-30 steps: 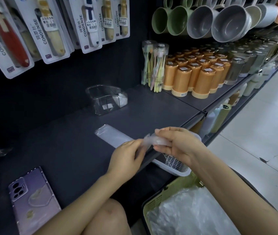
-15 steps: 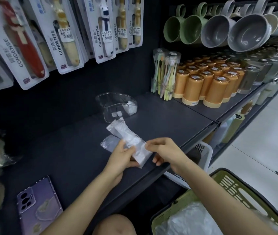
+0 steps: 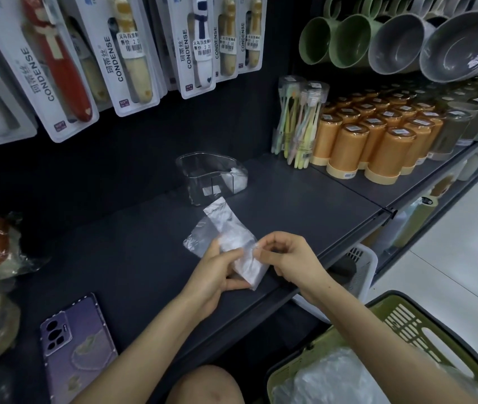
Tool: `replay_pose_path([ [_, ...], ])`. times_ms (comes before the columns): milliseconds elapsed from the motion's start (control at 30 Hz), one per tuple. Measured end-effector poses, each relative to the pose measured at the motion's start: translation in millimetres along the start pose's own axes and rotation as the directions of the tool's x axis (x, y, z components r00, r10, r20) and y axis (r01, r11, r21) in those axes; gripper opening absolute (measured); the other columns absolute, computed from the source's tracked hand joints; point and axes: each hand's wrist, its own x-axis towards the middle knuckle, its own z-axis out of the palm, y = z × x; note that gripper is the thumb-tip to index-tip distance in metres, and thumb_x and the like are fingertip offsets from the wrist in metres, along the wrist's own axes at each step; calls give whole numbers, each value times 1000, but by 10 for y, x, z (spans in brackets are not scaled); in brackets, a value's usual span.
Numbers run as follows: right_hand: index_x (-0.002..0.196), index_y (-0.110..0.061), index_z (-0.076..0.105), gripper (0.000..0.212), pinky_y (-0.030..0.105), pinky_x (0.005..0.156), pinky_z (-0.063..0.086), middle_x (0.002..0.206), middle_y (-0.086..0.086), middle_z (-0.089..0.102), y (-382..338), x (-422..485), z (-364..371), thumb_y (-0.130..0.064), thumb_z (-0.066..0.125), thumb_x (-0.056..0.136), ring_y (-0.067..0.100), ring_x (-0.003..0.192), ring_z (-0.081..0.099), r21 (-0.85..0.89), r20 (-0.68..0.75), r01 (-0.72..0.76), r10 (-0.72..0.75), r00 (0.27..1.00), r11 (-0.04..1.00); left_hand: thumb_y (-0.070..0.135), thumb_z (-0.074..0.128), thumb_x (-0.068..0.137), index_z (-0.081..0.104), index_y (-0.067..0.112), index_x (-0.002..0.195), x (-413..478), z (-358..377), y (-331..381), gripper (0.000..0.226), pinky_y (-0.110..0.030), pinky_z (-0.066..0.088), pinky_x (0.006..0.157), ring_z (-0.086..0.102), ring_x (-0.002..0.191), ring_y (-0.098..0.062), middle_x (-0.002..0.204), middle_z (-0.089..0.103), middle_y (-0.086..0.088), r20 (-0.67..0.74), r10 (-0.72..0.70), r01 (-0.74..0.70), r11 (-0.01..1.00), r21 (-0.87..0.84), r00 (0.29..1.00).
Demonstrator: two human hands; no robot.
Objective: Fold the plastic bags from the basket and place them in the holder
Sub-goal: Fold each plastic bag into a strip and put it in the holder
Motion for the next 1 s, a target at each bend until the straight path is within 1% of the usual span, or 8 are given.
replay_pose_path([
  [100, 78, -10, 64, 11, 13, 40, 30, 50, -5, 50, 29, 35, -13, -2, 67, 86, 2, 38, 36, -76, 81, -31, 37, 996, 997, 14, 55, 95, 49, 16, 115, -12, -37, 25, 21, -46, 59, 70, 69, 97, -29, 110, 69, -13, -35, -5, 3, 999, -40, 999],
  [367, 75, -19, 67, 12, 25, 71, 46, 68, 7, 65, 72, 167, 22, -11, 71, 81, 9, 64, 57, -326, 76, -32, 60, 995, 945, 4, 58, 91, 60, 10, 113, 312, -361, 198, 23, -23, 54, 52, 66, 78, -17, 98, 67, -10, -320, 128, -82, 985, 154, 939],
  [567, 78, -13, 68, 8, 20, 66, 47, 69, -7, 63, 27, 226, 69, -17, 75, 80, 7, 67, 57, -403, 58, -52, 82, 995, 914, 1, 63, 86, 57, 7, 122, 546, -539, 253, 37, -23, 46, 62, 60, 72, -15, 91, 65, -6, -366, 276, -89, 887, 453, 889],
  [667, 77, -11, 68, 8, 19, 66, 47, 69, -8, 61, -3, 252, 86, -15, 75, 80, 4, 67, 56, -431, 49, -67, 97, 994, 900, 9, 62, 89, 61, 10, 117, 514, -594, 224, 28, -27, 46, 75, 64, 86, -21, 93, 68, -3, -257, 542, -184, 630, 754, 800],
  [733, 78, -9, 70, 7, 20, 65, 47, 68, -8, 61, -7, 267, 94, -13, 75, 79, 4, 66, 55, -443, 39, -78, 107, 994, 893, 13, 58, 91, 66, 9, 114, 481, -658, 155, 25, -29, 44, 84, 63, 95, -25, 103, 70, -5, 48, 735, -287, 203, 936, 677],
  [800, 77, -9, 70, 6, 18, 63, 46, 66, -8, 60, -12, 279, 102, -12, 74, 78, 3, 65, 54, -445, 33, -89, 116, 993, 891, 27, 47, 95, 68, 13, 118, 475, -711, 39, 34, -32, 41, 97, 60, 112, -27, 119, 68, -4, 361, 682, -404, -104, 909, 636],
  [900, 75, -12, 68, 6, 17, 61, 42, 67, -8, 58, -37, 286, 113, -11, 72, 80, 3, 65, 52, -443, 35, -105, 135, 990, 890, 59, 9, 95, 44, 24, 143, 428, -683, -82, 69, -29, 11, 117, 23, 144, -17, 151, 39, 2, 473, 407, -460, -136, 877, 781],
  [1000, 81, -11, 68, 3, 13, 50, 38, 66, -6, 56, -86, 248, 85, -10, 69, 84, -1, 52, 50, -399, 50, -135, 168, 984, 907, 75, -30, 69, 11, 34, 151, 405, -624, -143, 101, -19, -12, 112, -7, 146, -8, 160, 8, 10, 345, 269, -334, -88, 939, 899],
])
